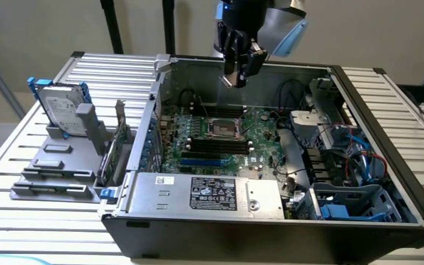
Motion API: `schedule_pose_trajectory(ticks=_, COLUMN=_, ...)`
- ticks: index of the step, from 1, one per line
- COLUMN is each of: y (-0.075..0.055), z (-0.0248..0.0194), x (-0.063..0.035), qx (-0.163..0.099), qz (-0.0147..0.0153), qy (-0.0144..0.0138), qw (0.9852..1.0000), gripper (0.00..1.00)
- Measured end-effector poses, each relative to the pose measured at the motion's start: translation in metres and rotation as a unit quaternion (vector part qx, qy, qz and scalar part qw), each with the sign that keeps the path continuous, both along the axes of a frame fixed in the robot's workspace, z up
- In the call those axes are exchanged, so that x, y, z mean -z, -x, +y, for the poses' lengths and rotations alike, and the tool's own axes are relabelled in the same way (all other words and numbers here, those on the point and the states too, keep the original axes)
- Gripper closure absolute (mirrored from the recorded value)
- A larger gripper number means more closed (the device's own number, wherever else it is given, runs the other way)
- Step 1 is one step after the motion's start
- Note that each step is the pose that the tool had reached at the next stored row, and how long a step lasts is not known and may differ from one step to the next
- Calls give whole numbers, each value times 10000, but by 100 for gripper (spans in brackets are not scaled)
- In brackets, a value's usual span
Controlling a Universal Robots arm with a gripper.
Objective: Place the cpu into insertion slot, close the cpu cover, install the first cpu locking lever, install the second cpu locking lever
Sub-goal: 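Place the cpu into insertion slot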
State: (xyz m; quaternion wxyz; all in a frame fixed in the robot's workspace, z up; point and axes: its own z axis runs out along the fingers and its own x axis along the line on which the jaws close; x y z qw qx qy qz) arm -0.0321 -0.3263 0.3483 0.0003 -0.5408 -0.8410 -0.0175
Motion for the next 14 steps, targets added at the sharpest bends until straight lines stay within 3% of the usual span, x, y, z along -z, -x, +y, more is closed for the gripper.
schedule_pose_trajectory(ticks=4, y=0, z=0, x=8, qx=360, qz=5, qy=1, qw=9994, gripper=46)
schedule_pose_trajectory(ticks=7, y=0, z=0, x=14, qx=627, qz=8, qy=0, qw=9980, gripper=46)
schedule_pose_trajectory(ticks=11, y=0, z=0, x=22, qx=978, qz=13, qy=0, qw=9952, gripper=46)
schedule_pose_trajectory(ticks=14, y=0, z=0, x=28, qx=1249, qz=17, qy=0, qw=9922, gripper=46)
